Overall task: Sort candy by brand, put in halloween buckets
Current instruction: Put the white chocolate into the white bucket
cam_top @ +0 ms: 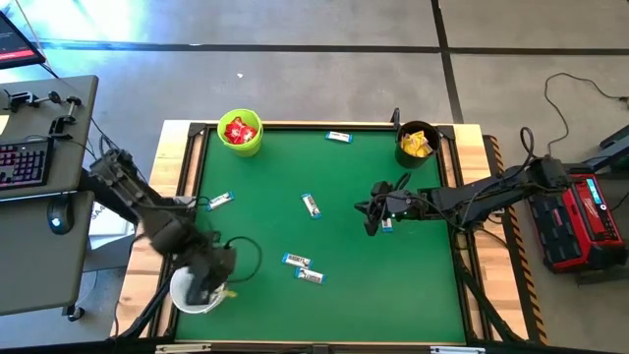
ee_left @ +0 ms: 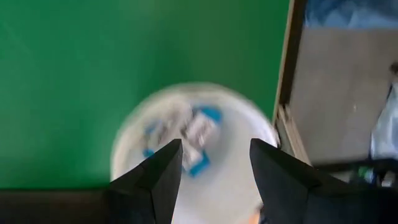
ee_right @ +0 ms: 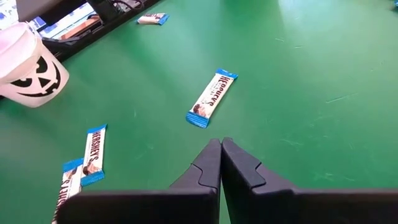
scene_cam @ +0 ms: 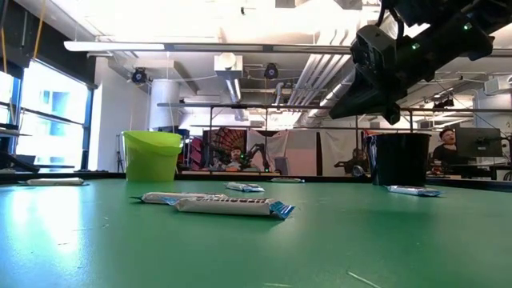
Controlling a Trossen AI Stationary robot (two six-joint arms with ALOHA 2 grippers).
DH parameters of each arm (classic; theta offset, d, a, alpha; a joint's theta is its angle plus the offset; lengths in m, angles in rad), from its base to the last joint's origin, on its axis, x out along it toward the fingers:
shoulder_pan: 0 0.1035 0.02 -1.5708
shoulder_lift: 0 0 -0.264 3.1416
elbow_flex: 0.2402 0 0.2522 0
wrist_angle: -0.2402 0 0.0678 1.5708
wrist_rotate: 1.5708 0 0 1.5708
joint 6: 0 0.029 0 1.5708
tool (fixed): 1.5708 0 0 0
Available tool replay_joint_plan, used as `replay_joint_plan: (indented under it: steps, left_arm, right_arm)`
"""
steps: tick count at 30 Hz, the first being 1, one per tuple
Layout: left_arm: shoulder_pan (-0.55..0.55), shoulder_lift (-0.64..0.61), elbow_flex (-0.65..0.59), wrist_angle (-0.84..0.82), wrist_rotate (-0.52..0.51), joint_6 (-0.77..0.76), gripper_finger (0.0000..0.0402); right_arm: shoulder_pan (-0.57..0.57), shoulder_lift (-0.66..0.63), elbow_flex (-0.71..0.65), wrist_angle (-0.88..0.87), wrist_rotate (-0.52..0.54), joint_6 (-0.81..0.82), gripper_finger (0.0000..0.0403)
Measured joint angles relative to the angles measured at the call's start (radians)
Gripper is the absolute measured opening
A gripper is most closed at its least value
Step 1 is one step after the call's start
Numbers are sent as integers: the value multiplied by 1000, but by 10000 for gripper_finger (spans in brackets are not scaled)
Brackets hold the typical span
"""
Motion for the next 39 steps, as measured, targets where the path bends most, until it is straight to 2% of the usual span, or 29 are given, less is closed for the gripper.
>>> replay_joint_plan:
  steps: [5,10,15,22,28,39]
  left_arm:
    - [120,64,0,69,-54,150,182]
    - [225,188,0,268,-73,297,182]
    - [279,322,0,476,-147,378,182]
    - [295,449,0,702,-312,467,182]
    - [294,518,0,765,-269,477,182]
    - [300,577,-1,747,-255,559,182]
  right_arm:
    - [0,0,0,-3,-36,-21,1]
    - [0,0,0,-3,-93,-56,7]
    - [0,0,0,-8,-129,-54,60]
    - [0,0,0,-20,-142,-31,143]
    - [0,0,0,-34,-143,-34,168]
    - [0,0,0,-44,-143,-40,169]
